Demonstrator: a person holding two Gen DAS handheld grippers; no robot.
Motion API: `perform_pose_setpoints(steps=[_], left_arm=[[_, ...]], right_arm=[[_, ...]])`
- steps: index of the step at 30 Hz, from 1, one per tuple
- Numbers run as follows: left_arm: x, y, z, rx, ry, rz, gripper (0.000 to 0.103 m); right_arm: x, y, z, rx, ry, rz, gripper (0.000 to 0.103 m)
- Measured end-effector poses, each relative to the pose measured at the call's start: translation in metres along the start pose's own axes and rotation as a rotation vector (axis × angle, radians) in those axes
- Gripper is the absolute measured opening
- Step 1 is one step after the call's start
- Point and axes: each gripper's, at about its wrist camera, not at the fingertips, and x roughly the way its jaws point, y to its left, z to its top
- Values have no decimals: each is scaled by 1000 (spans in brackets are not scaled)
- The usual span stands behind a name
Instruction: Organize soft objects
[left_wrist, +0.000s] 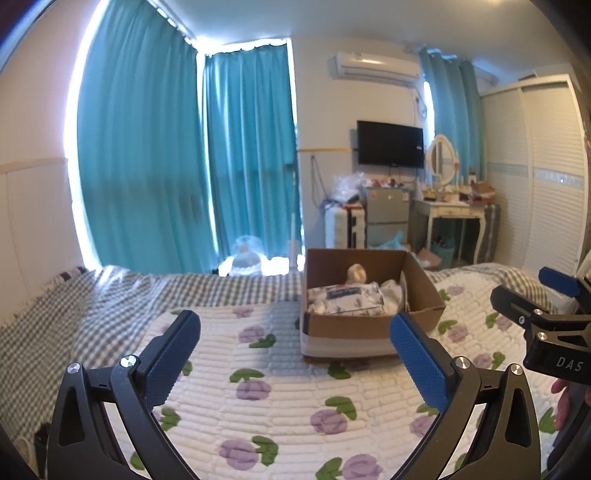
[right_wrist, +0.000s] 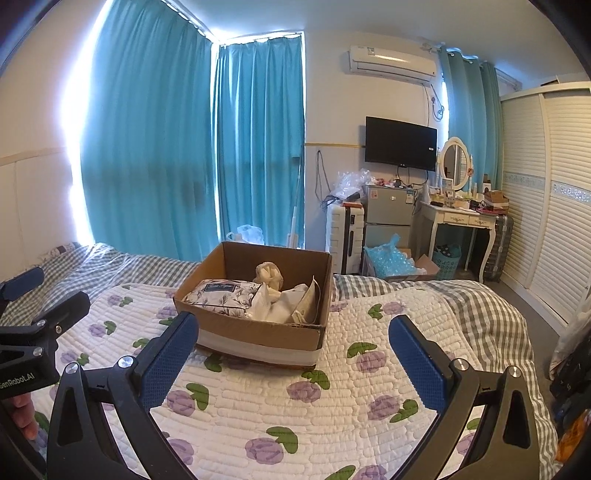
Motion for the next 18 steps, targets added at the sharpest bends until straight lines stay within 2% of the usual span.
perform_pose_setpoints(steps=[18], left_arm=[[2,0,0,-3,4,-1,103]], right_arm=[[1,2,-1,3,1,-12,103]])
